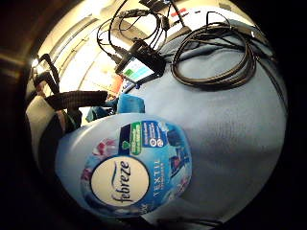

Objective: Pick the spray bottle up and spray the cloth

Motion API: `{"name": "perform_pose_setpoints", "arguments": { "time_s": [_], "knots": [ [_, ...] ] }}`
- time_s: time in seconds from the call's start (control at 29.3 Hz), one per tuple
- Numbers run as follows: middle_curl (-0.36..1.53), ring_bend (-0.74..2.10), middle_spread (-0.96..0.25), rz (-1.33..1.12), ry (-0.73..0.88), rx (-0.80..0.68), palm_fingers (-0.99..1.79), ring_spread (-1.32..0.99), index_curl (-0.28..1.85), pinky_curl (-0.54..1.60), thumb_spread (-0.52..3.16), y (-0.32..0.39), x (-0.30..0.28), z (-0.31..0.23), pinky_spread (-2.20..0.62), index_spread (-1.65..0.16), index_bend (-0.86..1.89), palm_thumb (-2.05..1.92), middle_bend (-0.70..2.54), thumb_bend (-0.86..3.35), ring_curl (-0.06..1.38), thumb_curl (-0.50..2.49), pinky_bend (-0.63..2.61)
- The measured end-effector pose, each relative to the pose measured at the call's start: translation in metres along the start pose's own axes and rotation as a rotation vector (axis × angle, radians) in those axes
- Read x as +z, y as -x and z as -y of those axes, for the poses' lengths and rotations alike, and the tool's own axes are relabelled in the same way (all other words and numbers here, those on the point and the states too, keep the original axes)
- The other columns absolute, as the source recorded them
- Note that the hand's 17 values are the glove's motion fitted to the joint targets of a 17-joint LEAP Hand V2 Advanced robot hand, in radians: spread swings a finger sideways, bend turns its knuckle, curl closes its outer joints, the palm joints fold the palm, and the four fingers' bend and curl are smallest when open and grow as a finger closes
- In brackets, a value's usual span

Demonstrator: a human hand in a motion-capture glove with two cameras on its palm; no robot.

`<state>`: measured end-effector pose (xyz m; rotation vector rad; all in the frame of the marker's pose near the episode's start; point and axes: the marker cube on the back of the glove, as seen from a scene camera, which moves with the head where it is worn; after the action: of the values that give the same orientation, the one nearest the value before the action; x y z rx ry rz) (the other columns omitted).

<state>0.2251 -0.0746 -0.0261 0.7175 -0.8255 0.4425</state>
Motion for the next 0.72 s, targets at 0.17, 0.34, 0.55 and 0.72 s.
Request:
{"name": "perform_pose_setpoints", "arguments": {
  "time_s": [0.17, 0.34, 0.55, 0.72],
  "knots": [
    [0.60, 0.81, -0.18, -0.143, 0.185, 0.090, 1.37, -0.19, 0.48, 0.45, 1.01, 0.039, 0.002, -0.004, -0.29, -0.25, 0.21, 0.98, 0.71, 0.00, 0.52, 0.49, 0.59],
    [0.60, 0.82, -0.18, -0.279, 0.393, 0.216, 1.36, -0.19, 0.50, 0.45, 0.99, 0.076, 0.013, -0.003, -0.28, -0.25, 0.20, 1.00, 0.71, -0.01, 0.52, 0.50, 0.59],
    [0.60, 0.83, -0.18, -0.427, 0.690, 0.407, 1.36, -0.19, 0.51, 0.45, 0.98, 0.088, 0.033, -0.008, -0.28, -0.24, 0.19, 1.01, 0.71, -0.01, 0.52, 0.52, 0.60],
    [0.61, 0.83, -0.17, -0.588, 0.900, 0.560, 1.33, -0.19, 0.52, 0.45, 0.99, 0.076, 0.050, -0.018, -0.27, -0.24, 0.17, 1.03, 0.72, -0.01, 0.52, 0.53, 0.61]
  ]
}}
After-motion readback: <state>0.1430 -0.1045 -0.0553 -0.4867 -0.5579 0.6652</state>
